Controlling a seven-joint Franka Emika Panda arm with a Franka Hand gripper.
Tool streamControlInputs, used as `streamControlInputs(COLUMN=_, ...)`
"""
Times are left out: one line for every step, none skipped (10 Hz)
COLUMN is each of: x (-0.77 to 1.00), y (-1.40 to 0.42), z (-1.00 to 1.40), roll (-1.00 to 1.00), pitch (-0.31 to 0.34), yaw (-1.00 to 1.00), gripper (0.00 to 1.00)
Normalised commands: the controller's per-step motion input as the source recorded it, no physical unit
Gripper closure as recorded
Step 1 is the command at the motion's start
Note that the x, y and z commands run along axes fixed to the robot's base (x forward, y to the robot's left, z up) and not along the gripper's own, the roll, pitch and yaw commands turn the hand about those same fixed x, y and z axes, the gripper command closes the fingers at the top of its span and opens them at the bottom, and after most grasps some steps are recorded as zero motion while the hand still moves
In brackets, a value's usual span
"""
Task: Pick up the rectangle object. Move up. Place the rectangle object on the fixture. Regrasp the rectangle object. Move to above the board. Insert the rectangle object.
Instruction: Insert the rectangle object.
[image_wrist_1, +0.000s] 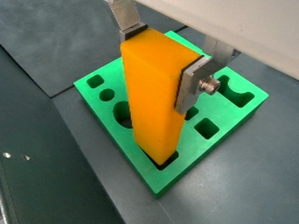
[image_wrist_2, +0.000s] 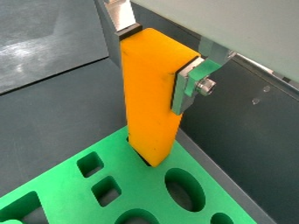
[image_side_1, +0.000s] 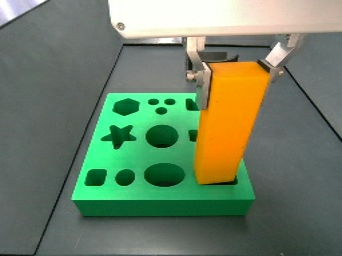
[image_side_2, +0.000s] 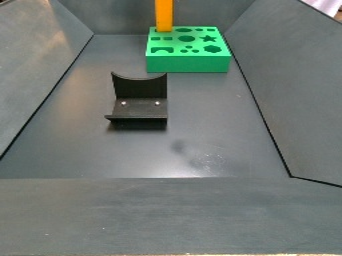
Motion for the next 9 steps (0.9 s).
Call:
streamControlInputs(x=0.20, y=-0.06, z=-0.11, roll=0.06, pitch=-0.047, yaw=-0.06, gripper=1.00)
streamControlInputs(x=0.09, y=-0.09, z=-0.10, roll=0.10, pitch=-0.023, yaw=-0.12, gripper=1.00)
streamControlInputs(x=0.10, y=-0.09, z=-0.11, roll=0.16, pitch=-0.049, yaw=-0.17, gripper=1.00)
streamControlInputs(x=0.03, y=-0.07, z=-0.10, roll=0.18, pitch=-0.044, yaw=-0.14, gripper=1.00)
streamControlInputs(x=0.02, y=0.00, z=-0.01, roll=0.07, pitch=-0.030, yaw=-0.09, gripper=1.00)
streamControlInputs(x=0.00, y=0.00, z=0.00, roll=0.01, pitch=0.000, yaw=0.00, gripper=1.00)
streamControlInputs(x=-0.12, y=0.00, z=-0.03, roll=0.05, pitch=0.000, yaw=0.00, gripper=1.00)
streamControlInputs(x=-0.23, y=0.00, z=-0.07, roll=0.07, pitch=0.000, yaw=0.00, gripper=1.00)
streamControlInputs(x=-0.18, y=-0.01, z=-0.07, roll=0.06, pitch=-0.007, yaw=0.00, gripper=1.00)
